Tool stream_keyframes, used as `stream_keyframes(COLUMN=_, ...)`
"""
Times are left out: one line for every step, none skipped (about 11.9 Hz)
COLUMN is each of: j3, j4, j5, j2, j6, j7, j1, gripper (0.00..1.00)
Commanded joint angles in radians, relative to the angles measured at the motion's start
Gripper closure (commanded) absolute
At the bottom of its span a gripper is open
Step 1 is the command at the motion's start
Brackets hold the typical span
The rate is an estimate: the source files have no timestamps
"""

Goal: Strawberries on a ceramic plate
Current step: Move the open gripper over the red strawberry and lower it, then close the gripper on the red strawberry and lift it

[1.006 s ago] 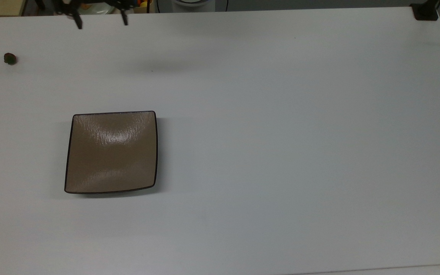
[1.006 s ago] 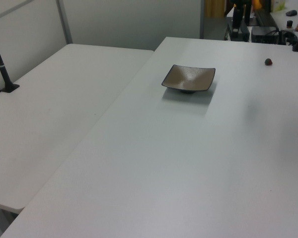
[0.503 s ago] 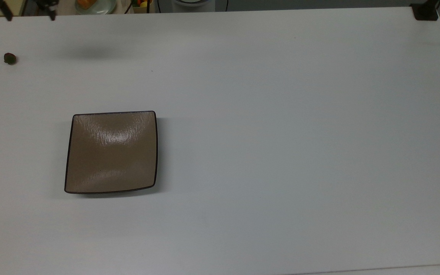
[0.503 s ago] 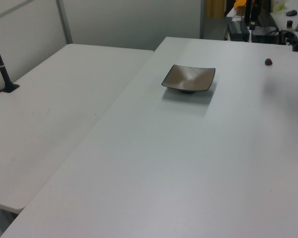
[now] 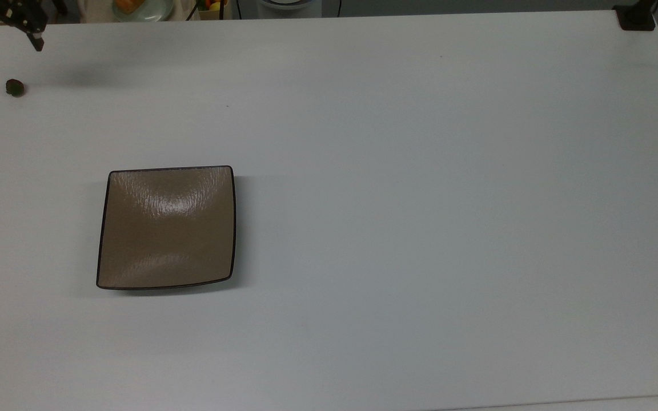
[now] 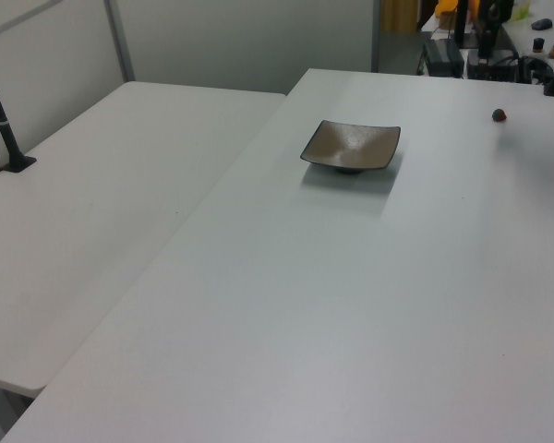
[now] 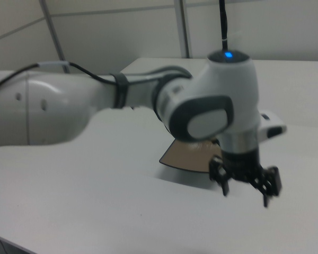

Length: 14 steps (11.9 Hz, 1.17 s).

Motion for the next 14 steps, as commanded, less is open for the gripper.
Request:
stream_keyframes(j3=-0.034, j4=-0.031, j5=-0.018, j2=0.059, j6=0.091, j7=-0.09, j1=-0.017, gripper=0.0)
stream_keyframes(j3=-0.037, j4=-0.032, j5=-0.018, j2=0.079, j6=0.091, j7=-0.132, j1=-0.019, gripper=0.0)
stream_keyframes(j3=-0.037, j4=-0.032, j5=-0.019, j2=0.097, j6=0.096, j7=-0.155, j1=-0.028, gripper=0.0)
stream_keyframes(j3=-0.036, j4=-0.034, j5=-0.025, j2=0.105, j6=0.111, j7=-0.158, j1=-0.028, gripper=0.0)
stream_keyframes(j3=-0.036, j4=-0.045, j5=-0.048, j2=0.12, j6=0.132, j7=-0.158, j1=-0.028, gripper=0.0)
stream_keyframes(j3=-0.036, j4=-0.063, j5=-0.091, j2=0.133, j6=0.167, j7=-0.16, j1=-0.028, gripper=0.0)
stream_keyframes(j3=-0.036, j4=-0.081, j5=-0.117, j2=0.142, j6=0.2, j7=-0.16, j1=-0.029, gripper=0.0)
stream_keyframes(j3=-0.037, j4=-0.085, j5=-0.122, j2=0.154, j6=0.221, j7=-0.16, j1=-0.032, gripper=0.0)
stream_keyframes(j3=-0.039, j4=-0.085, j5=-0.142, j2=0.176, j6=0.238, j7=-0.161, j1=-0.032, gripper=0.0)
stream_keyframes(j3=-0.044, j4=-0.086, j5=-0.168, j2=0.182, j6=0.246, j7=-0.161, j1=-0.032, gripper=0.01)
stream_keyframes(j3=-0.047, j4=-0.086, j5=-0.188, j2=0.19, j6=0.252, j7=-0.163, j1=-0.032, gripper=0.09)
stream_keyframes(j3=-0.047, j4=-0.086, j5=-0.191, j2=0.193, j6=0.252, j7=-0.167, j1=-0.032, gripper=0.14)
stream_keyframes(j3=-0.048, j4=-0.086, j5=-0.194, j2=0.2, j6=0.254, j7=-0.172, j1=-0.032, gripper=0.17)
stream_keyframes(j3=-0.047, j4=-0.085, j5=-0.2, j2=0.209, j6=0.254, j7=-0.173, j1=-0.038, gripper=0.23)
